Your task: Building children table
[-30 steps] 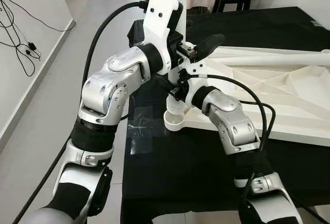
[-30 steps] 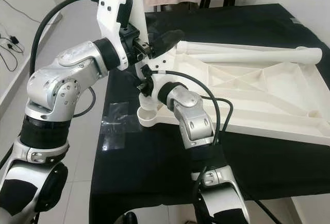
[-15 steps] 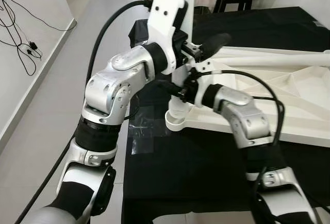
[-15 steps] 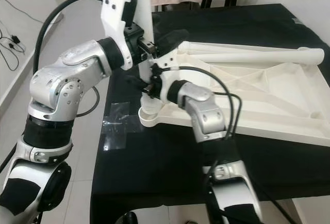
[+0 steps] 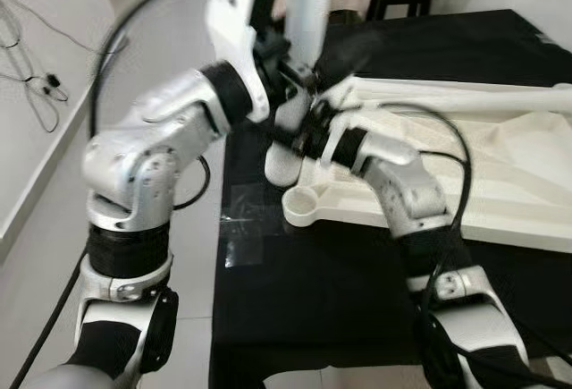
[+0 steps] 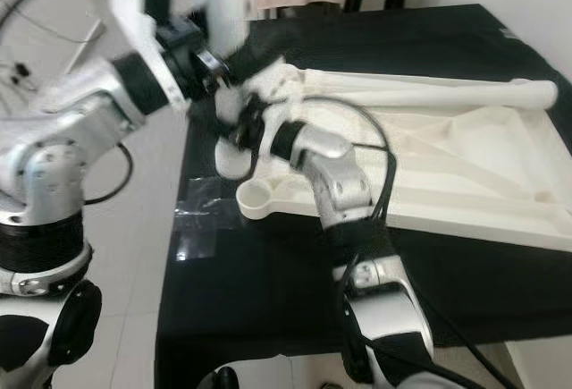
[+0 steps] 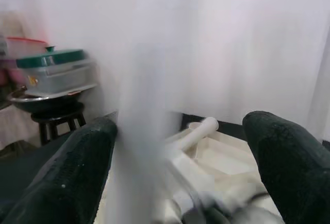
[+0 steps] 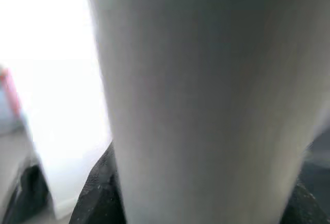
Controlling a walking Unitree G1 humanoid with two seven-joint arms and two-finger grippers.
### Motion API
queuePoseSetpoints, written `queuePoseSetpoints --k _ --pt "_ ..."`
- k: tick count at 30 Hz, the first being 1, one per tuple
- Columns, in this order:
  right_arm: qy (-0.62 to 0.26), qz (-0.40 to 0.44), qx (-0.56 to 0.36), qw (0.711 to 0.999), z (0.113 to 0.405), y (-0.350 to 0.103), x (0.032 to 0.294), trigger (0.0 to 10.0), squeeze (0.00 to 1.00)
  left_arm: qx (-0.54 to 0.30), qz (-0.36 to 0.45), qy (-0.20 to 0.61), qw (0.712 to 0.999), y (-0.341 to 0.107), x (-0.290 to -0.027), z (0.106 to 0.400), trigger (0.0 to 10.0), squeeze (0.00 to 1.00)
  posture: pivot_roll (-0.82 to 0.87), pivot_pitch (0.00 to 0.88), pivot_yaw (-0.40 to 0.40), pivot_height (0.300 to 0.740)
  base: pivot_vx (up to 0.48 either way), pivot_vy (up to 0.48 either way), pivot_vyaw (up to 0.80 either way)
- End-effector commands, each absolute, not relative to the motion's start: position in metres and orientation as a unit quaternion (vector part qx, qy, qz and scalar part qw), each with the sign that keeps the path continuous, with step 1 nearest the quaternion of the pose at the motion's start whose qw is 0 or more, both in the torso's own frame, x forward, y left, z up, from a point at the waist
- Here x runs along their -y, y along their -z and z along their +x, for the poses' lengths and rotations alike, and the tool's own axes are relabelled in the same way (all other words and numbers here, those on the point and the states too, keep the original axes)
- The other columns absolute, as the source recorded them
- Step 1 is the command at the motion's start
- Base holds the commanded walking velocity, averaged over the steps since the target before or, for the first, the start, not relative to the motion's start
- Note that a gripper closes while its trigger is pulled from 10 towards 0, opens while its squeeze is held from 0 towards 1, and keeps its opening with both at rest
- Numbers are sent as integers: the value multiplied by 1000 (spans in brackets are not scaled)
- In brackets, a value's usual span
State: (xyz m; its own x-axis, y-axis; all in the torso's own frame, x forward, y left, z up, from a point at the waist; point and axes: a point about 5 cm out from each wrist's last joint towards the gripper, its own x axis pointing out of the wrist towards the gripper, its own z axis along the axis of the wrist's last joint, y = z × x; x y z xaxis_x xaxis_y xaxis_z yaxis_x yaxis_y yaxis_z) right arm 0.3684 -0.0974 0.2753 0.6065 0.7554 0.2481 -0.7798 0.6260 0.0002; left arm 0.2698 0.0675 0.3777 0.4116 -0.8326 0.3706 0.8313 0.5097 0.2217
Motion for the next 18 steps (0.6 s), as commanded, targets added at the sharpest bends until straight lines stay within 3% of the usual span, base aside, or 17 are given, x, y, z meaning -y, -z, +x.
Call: queuePoseSetpoints --k 1,3,8,12,13,17,18 --pt "-407 89 75 906 373 -261 106 10000 0 238 32 542 806 -384 -53 249 10000 0 67 155 57 740 0 0 0" --pt "-421 82 77 900 371 -261 105 10000 0 252 58 485 835 -389 -62 251 10000 0 69 157 52 740 0 0 0" --pt "-411 68 71 906 376 -258 110 10000 0 268 109 409 866 -389 -71 241 10000 0 72 164 43 740 0 0 0" --pt "-427 65 72 899 377 -259 114 10000 0 263 91 392 877 -383 -71 241 10000 0 71 172 41 740 0 0 0" --pt "-495 41 76 865 366 -258 113 10000 0 246 57 390 886 -378 -88 258 10000 0 72 180 40 740 0 0 0" --pt "-571 -13 79 817 351 -252 112 10000 0 210 22 389 897 -364 -117 271 10000 0 80 202 37 740 0 0 0" --pt "-571 -13 79 817 351 -252 112 10000 0 210 22 389 897 -364 -117 271 10000 0 80 202 37 740 0 0 0"
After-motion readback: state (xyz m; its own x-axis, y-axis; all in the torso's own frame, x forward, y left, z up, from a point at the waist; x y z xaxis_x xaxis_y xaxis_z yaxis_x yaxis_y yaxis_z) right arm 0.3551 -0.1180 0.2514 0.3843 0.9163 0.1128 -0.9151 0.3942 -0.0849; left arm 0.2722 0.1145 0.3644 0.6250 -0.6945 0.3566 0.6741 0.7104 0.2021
